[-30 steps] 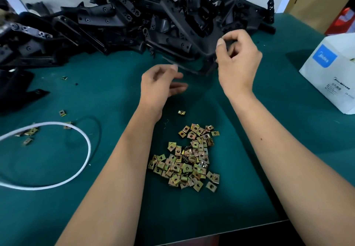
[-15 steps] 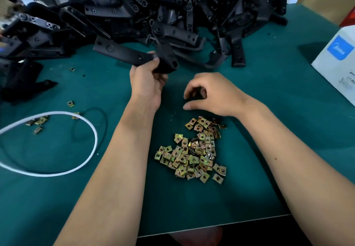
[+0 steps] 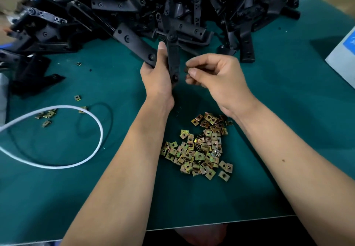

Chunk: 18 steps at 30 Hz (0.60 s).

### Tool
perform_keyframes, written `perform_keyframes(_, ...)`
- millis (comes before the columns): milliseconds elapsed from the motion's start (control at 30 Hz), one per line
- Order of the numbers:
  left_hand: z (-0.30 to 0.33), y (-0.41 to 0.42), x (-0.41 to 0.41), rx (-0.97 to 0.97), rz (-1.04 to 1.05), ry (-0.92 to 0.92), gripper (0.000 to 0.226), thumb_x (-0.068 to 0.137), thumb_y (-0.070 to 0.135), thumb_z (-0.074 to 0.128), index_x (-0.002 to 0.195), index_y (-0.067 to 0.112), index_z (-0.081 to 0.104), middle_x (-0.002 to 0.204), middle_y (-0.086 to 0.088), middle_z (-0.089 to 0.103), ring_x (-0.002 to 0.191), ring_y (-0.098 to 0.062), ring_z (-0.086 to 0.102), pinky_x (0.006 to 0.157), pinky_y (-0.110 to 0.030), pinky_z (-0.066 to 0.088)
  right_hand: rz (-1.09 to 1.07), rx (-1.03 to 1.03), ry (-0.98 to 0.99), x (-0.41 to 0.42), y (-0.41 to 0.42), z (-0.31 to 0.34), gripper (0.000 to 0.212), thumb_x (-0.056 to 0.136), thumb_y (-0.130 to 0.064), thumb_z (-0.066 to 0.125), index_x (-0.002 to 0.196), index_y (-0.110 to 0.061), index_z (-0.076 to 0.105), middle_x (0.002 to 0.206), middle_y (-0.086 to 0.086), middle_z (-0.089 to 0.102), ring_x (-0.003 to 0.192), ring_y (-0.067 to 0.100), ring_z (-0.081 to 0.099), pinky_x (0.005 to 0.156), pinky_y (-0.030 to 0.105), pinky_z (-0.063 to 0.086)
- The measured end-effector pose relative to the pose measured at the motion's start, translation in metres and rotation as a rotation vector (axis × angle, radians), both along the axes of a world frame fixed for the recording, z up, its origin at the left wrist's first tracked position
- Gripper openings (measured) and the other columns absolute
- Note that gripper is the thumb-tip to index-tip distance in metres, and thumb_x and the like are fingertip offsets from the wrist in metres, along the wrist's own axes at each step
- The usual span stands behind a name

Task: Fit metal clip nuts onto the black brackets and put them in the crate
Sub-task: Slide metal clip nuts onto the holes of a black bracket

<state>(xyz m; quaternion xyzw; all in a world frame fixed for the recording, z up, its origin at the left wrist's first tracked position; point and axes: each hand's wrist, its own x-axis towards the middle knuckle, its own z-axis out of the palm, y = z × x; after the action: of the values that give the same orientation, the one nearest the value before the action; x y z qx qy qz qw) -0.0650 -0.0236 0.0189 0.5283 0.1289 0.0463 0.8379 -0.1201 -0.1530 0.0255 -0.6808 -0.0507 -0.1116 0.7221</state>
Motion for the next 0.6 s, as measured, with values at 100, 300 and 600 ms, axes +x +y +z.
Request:
perform_keyframes(100,-0.001,0.000,0.002,-0.009,0.035,-0.015,0.033,0.098,0.037,0.068,0.081,0.015,0.050,0.067,0.002,0.053,0.066,-0.018,0.053,0.064,-0.035,0.045,-0.016,0.115,0.042,-0.003,0.007,-0.001,0.014,0.088,0.007,0.075,0.096,-0.004,0.074,0.082,0.011,0.076,0.073,0.025,0.076,0.069,0.028,0.061)
perform_keyframes(300,-0.003,-0.004,0.001,0.080,0.077,-0.049,0.034,0.100,0.034,0.064,0.075,0.018,0.047,0.062,0.007,0.050,0.062,-0.015,0.050,0.062,-0.033,0.044,-0.046,0.182,0.057,-0.005,0.009,0.000,0.008,0.087,0.002,0.077,0.094,-0.001,0.073,0.081,0.013,0.077,0.071,0.024,0.075,0.066,0.027,0.060)
perform_keyframes(600,-0.004,-0.007,-0.001,0.155,0.104,-0.052,0.029,0.100,0.035,0.064,0.080,0.017,0.053,0.073,0.002,0.060,0.070,-0.015,0.059,0.067,-0.033,0.051,-0.049,0.113,0.079,-0.006,0.013,0.000,0.009,0.090,0.003,0.074,0.092,-0.006,0.073,0.075,0.006,0.076,0.066,0.021,0.074,0.061,0.028,0.059)
